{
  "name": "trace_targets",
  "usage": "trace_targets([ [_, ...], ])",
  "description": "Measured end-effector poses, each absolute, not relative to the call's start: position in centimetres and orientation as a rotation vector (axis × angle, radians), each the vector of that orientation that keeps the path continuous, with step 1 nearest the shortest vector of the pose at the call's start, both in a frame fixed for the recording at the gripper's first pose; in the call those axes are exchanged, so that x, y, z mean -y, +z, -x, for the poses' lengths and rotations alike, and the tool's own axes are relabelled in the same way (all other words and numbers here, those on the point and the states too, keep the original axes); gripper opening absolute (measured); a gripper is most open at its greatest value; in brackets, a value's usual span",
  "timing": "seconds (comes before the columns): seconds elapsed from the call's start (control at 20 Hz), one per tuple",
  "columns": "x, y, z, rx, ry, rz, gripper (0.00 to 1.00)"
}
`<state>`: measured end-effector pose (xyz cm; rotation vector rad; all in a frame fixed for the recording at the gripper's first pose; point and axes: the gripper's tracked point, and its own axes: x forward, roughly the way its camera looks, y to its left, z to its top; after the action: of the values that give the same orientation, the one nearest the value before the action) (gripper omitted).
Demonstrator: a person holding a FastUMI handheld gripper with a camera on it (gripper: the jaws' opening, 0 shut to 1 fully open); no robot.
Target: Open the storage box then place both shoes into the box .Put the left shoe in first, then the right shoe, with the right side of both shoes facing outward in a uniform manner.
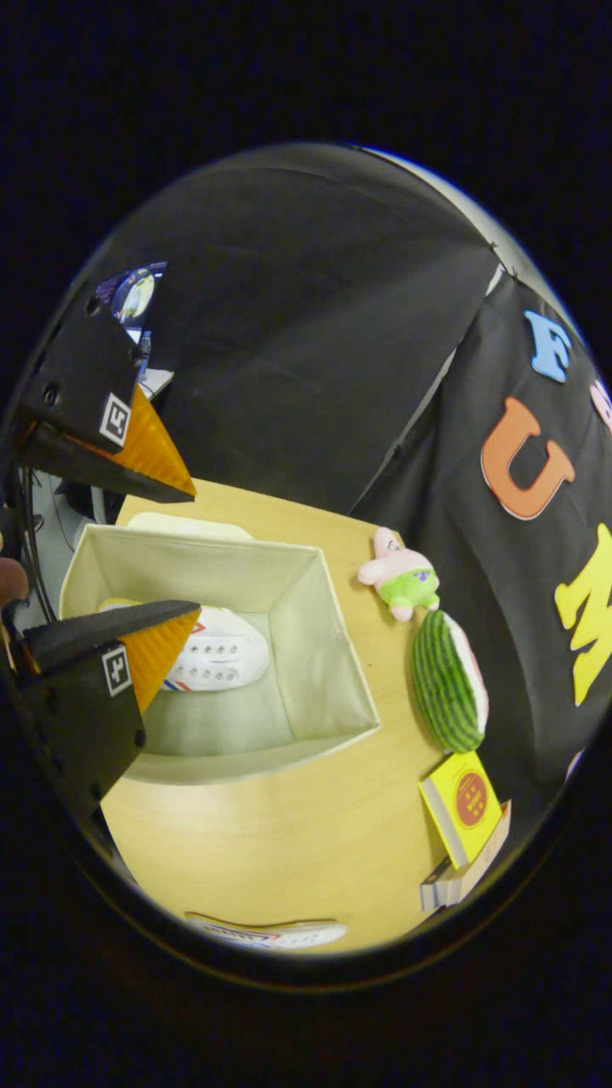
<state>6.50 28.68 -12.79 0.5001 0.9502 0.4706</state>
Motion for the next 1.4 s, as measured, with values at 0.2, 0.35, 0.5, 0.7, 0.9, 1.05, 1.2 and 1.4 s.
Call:
trace_targets([
  [0.2, -26.6, -11.6, -4.6, -0.911, 0.494, -0.405, 0.79],
  [0.35, -24.2, -10.1, -4.1, -0.853, 0.487, -0.343, 0.79],
  [0.5, -19.8, -8.3, -3.6, -0.745, 0.471, -0.218, 0.79],
  [0.7, -13.0, -7.4, -3.1, -0.685, 0.387, -0.115, 0.80],
  [0.9, -3.9, -9.6, -3.8, -0.694, 0.246, 0.001, 0.86],
  [1.05, 2.8, -12.2, -3.7, -0.730, 0.149, 0.050, 0.90],
  [1.2, 9.0, -16.0, -3.1, -0.819, 0.071, 0.103, 0.89],
  [1.4, 15.5, -21.2, -2.2, -0.948, -0.009, 0.167, 0.90],
])
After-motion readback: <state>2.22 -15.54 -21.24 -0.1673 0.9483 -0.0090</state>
